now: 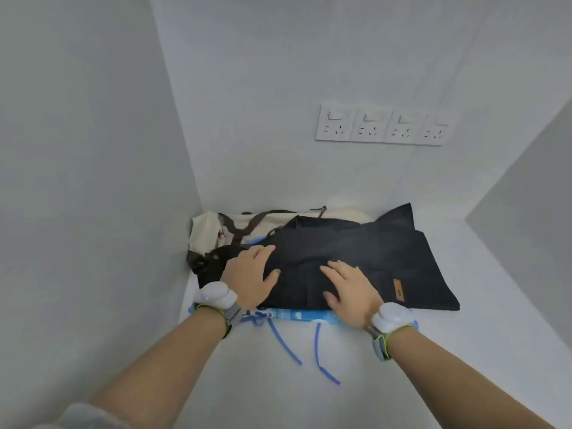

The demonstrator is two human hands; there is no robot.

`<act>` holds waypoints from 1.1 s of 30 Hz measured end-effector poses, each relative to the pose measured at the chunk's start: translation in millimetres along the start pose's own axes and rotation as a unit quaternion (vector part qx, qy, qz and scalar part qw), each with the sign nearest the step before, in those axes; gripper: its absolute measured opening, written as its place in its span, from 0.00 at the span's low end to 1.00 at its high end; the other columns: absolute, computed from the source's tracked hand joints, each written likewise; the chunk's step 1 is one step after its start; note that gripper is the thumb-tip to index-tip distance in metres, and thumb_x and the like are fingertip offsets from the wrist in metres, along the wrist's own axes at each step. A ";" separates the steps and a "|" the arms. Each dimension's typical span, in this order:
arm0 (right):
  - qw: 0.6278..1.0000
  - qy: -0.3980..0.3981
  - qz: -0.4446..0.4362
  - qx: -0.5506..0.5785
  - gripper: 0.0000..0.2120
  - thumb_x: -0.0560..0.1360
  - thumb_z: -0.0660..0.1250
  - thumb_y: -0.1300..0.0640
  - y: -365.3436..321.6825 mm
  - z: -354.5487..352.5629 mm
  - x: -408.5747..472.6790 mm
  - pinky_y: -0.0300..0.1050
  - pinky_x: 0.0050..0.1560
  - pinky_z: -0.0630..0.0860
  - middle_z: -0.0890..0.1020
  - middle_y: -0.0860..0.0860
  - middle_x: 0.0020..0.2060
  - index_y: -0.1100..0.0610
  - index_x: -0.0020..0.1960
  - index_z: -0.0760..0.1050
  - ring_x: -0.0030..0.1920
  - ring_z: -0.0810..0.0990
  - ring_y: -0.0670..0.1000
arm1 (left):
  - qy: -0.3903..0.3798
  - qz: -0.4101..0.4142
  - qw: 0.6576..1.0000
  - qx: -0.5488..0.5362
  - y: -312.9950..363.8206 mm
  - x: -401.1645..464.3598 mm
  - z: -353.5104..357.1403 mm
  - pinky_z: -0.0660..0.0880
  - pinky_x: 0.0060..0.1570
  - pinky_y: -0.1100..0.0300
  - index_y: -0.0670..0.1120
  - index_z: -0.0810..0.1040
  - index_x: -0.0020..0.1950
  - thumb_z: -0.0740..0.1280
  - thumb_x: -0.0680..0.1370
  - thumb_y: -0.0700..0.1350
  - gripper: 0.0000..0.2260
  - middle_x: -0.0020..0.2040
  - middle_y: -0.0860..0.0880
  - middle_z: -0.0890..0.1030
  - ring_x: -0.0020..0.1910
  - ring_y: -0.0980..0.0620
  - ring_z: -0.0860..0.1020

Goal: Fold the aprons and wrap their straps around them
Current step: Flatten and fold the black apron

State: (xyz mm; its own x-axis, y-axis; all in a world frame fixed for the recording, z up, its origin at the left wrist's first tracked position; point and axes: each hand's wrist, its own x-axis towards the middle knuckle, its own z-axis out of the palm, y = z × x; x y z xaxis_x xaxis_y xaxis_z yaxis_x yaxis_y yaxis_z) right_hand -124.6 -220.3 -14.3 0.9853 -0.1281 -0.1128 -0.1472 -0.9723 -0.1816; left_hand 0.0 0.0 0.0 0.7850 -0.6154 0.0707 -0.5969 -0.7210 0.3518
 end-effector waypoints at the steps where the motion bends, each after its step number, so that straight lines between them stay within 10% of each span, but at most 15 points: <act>1: 1.000 -0.005 0.006 0.007 0.28 0.79 0.60 0.48 0.1 3.2 0.6 0.54 0.77 0.50 0.60 0.50 0.77 0.51 0.78 0.58 0.78 0.54 0.53 | -0.015 -0.005 1.000 -0.007 0.0 -1.3 5.2 0.72 0.62 0.51 0.53 0.63 0.75 0.59 0.79 0.59 0.25 0.71 0.52 0.69 0.67 0.49 0.71; 9: 0.997 -0.046 0.047 0.026 0.34 0.78 0.60 0.40 27.8 44.4 16.9 0.57 0.77 0.44 0.51 0.46 0.79 0.45 0.79 0.51 0.79 0.44 0.50 | -0.084 0.027 0.995 0.051 6.6 18.4 80.3 0.52 0.75 0.44 0.55 0.59 0.77 0.57 0.80 0.59 0.26 0.77 0.53 0.60 0.78 0.51 0.54; 16: 0.999 0.005 0.036 -0.018 0.32 0.76 0.40 0.33 69.9 79.9 49.9 0.60 0.77 0.43 0.45 0.43 0.79 0.40 0.79 0.47 0.79 0.42 0.52 | -0.044 0.021 0.990 0.136 9.3 41.6 133.6 0.49 0.72 0.32 0.60 0.57 0.77 0.48 0.76 0.66 0.29 0.79 0.53 0.55 0.79 0.48 0.50; 33: 0.986 0.138 -0.006 -0.096 0.30 0.77 0.43 0.36 88.0 125.8 54.3 0.62 0.72 0.60 0.68 0.47 0.72 0.44 0.75 0.62 0.72 0.64 0.55 | 0.024 0.010 0.987 0.161 6.8 40.5 175.5 0.47 0.73 0.35 0.63 0.52 0.76 0.36 0.75 0.67 0.30 0.78 0.58 0.56 0.78 0.54 0.47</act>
State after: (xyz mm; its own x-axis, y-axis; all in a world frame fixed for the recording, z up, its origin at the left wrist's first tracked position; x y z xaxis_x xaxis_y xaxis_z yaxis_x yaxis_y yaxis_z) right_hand -95.0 -288.2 -159.3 0.9766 -0.1397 0.1633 -0.1430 -0.9897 0.0090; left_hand -1.4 -85.7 -158.5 0.7743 -0.6210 0.1215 -0.6287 -0.7768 0.0366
